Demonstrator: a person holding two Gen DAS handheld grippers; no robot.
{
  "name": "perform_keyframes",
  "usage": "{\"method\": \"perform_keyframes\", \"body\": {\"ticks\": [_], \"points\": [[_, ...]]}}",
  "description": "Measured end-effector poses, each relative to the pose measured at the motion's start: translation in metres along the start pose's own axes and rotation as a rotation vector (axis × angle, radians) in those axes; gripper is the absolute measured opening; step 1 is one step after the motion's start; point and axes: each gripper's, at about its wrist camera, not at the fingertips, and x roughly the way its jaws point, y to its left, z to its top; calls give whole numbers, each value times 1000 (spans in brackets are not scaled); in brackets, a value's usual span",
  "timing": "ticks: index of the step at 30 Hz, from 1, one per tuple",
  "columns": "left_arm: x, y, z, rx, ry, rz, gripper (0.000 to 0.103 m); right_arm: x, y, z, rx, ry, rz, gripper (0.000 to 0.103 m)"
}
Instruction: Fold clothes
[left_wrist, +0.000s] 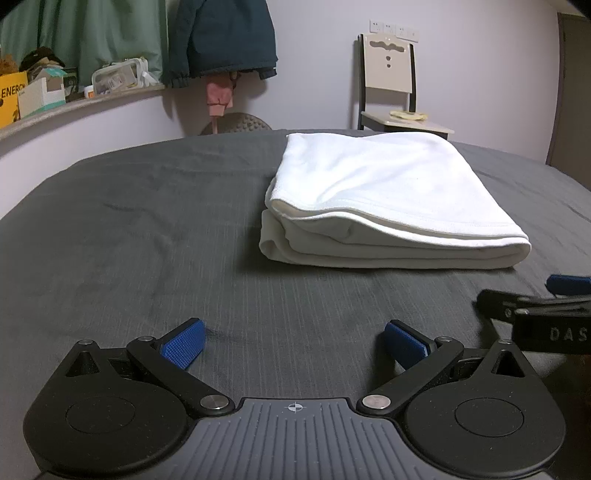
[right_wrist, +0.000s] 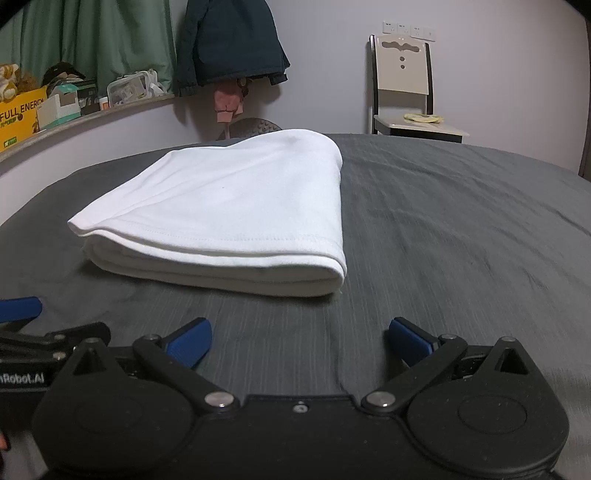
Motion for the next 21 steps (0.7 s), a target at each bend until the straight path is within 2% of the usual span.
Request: {"method": "perform_keyframes", "body": {"ticks": [21], "points": [[3, -1, 3, 1, -1, 0, 103, 1, 0, -1, 3, 1, -1, 103]]}}
